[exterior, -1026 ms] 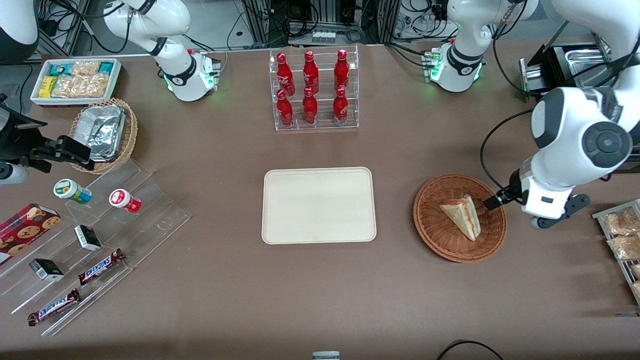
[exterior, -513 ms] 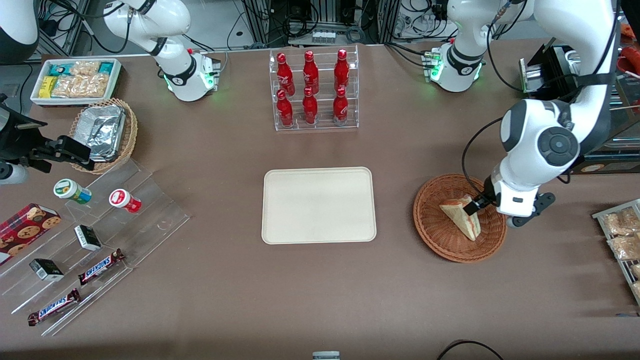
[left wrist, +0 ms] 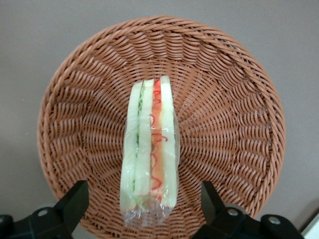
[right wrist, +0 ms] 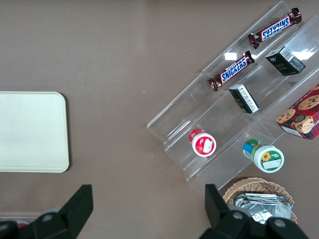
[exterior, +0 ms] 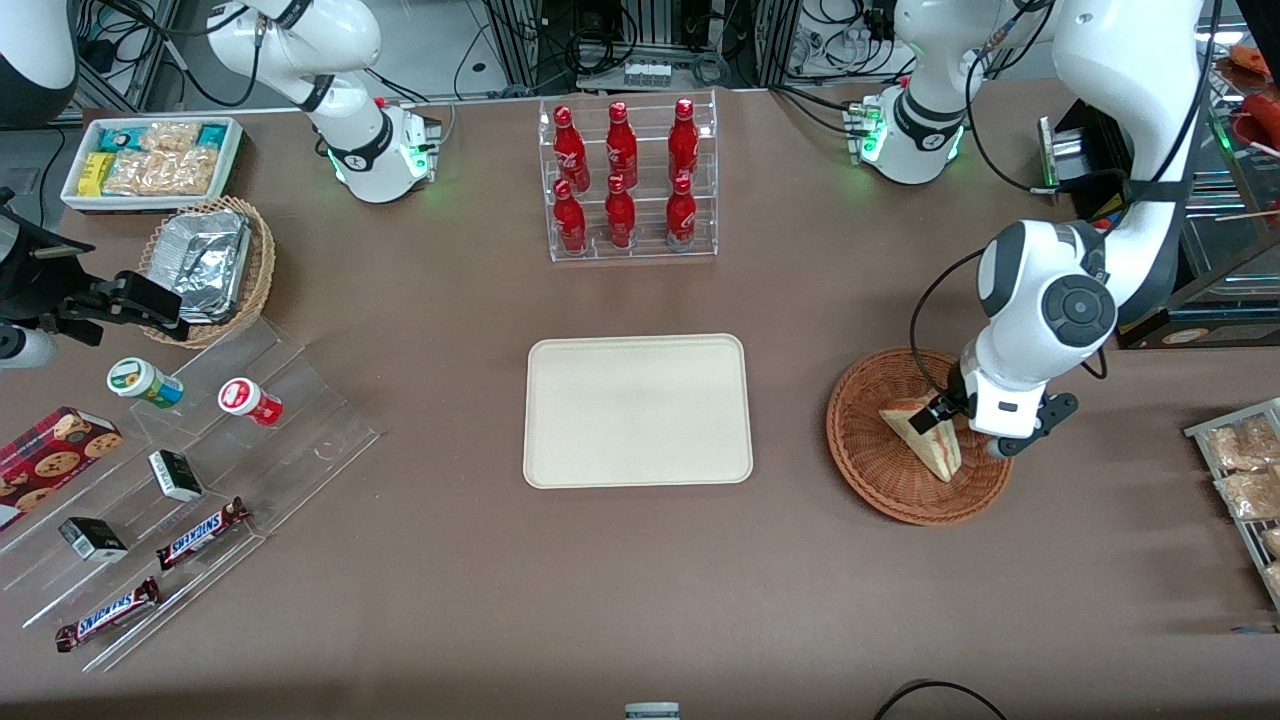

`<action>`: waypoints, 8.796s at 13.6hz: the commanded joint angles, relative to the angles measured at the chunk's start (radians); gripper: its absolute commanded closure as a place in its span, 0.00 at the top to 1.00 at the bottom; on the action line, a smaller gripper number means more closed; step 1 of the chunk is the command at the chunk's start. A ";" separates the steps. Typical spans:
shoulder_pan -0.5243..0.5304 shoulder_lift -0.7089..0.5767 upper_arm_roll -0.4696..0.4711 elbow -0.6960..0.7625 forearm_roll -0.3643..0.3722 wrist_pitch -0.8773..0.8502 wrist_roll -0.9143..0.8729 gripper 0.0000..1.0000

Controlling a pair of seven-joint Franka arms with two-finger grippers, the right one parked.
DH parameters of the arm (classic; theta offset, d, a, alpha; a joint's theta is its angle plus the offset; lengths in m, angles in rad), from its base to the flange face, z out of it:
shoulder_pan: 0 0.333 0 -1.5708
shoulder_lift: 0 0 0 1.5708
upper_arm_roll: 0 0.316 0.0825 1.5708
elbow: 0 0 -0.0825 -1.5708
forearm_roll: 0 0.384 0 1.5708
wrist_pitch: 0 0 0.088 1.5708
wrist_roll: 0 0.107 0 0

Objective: Place sandwich from basket to tray

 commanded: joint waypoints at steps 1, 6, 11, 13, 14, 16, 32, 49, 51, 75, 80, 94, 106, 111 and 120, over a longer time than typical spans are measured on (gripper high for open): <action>-0.002 0.032 -0.001 -0.004 0.015 0.031 -0.021 1.00; -0.002 0.052 -0.001 -0.065 0.015 0.116 -0.024 0.96; -0.003 0.047 -0.002 -0.065 0.015 0.108 -0.067 0.00; -0.003 0.041 -0.001 -0.060 0.017 0.094 -0.061 0.00; -0.003 0.037 -0.002 -0.053 0.020 0.070 -0.060 0.00; -0.003 0.029 -0.004 -0.014 0.058 -0.019 -0.037 0.00; -0.179 0.004 -0.016 0.240 0.063 -0.427 0.219 0.00; -0.534 0.249 -0.021 0.463 -0.002 -0.311 0.148 0.00; -0.554 0.315 -0.021 0.528 0.001 -0.309 0.122 0.00; -0.595 0.486 -0.013 0.641 0.046 -0.226 0.017 1.00; -0.595 0.472 -0.012 0.647 0.047 -0.237 0.017 1.00; -0.580 0.305 0.075 0.773 0.044 -0.465 0.005 1.00; -0.578 0.133 0.519 0.768 -0.170 -0.659 0.431 1.00; -0.578 0.107 0.682 0.770 -0.213 -0.725 0.584 1.00; -0.578 0.052 0.691 0.763 -0.220 -0.762 0.592 1.00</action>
